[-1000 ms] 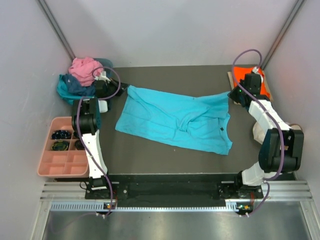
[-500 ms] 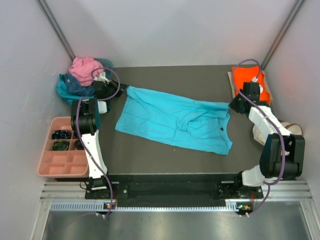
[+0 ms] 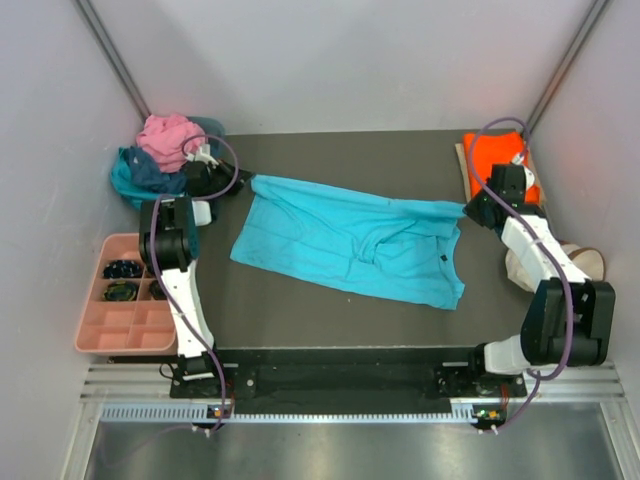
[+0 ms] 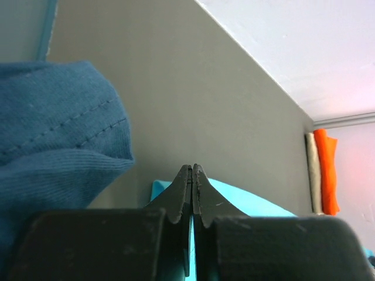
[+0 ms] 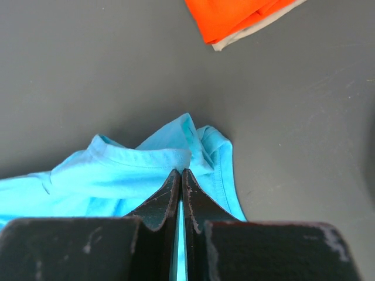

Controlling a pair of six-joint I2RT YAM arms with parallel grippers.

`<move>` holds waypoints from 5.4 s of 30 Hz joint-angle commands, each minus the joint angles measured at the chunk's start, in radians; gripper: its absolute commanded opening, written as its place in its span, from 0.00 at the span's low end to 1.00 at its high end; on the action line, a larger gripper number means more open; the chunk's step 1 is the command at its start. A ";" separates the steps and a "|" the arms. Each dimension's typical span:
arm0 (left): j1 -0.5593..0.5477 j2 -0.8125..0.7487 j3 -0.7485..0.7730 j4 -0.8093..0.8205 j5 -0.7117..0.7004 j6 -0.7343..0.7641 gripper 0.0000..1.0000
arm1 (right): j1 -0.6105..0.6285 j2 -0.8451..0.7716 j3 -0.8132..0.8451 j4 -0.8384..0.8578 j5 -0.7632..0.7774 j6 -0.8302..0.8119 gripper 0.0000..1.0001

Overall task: Fold and stack the t-shirts
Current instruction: Fold the tshirt

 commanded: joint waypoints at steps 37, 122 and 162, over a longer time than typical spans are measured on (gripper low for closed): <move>0.095 -0.355 -0.356 -0.218 -0.159 0.085 0.00 | -0.012 -0.296 -0.291 -0.084 -0.105 -0.021 0.00; -0.230 -0.654 -0.446 -0.361 -0.353 0.159 0.64 | -0.012 0.064 -0.066 0.091 -0.085 0.046 0.50; -0.260 -0.627 -0.440 -0.390 -0.342 0.169 0.64 | -0.012 0.425 0.157 0.077 -0.073 0.040 0.00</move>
